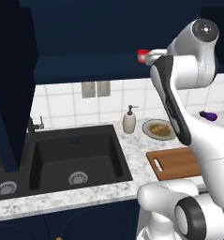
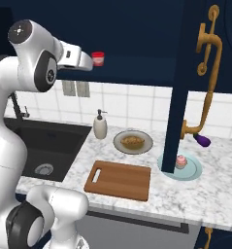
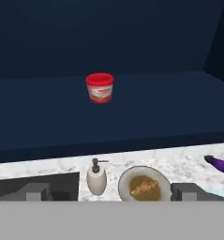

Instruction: From the different types of pastries on the counter, select a croissant and place it on the cutting board. Then retrieve a jar of jam from the cabinet and place it alongside the croissant on the cutting board.

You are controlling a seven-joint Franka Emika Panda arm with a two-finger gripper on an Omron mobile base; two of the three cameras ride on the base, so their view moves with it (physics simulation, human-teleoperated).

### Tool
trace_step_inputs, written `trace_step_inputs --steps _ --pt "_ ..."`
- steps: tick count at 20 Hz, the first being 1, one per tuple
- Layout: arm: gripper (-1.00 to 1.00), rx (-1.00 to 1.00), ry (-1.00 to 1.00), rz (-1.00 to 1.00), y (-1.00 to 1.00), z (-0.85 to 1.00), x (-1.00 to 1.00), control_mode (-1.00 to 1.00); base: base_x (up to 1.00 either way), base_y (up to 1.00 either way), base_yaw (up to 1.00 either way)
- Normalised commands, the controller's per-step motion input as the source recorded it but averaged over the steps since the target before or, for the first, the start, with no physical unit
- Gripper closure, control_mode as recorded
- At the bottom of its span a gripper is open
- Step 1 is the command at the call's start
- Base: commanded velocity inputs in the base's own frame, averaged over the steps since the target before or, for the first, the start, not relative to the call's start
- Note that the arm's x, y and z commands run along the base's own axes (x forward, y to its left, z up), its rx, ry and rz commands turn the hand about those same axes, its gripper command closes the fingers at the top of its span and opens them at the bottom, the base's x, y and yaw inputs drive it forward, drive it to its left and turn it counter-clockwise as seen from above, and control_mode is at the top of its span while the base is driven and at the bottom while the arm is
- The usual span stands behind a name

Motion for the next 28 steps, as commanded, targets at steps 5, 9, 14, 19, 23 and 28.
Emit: trace_step_inputs --steps 5,9,14,19,23,28 --pt "-1.00 0.01 0.00 0.00 0.00 0.18 0.24 -1.00 0.00 0.00 0.00" --pt "-1.00 0.02 0.00 0.03 0.00 0.28 0.32 -1.00 0.00 0.00 0.00" --pt "-1.00 0.01 0.00 0.02 0.00 0.05 0.26 -1.00 0.00 0.00 0.00" --pt "-1.00 0.00 0.00 0.00 0.00 0.00 0.30 -1.00 0.00 0.00 0.00" --pt "-1.00 0.00 0.00 0.00 0.00 -0.09 0.21 -1.00 0.00 0.00 0.00" --pt "-1.00 0.00 -0.01 0.00 0.00 -0.20 0.11 -1.00 0.00 0.00 0.00"
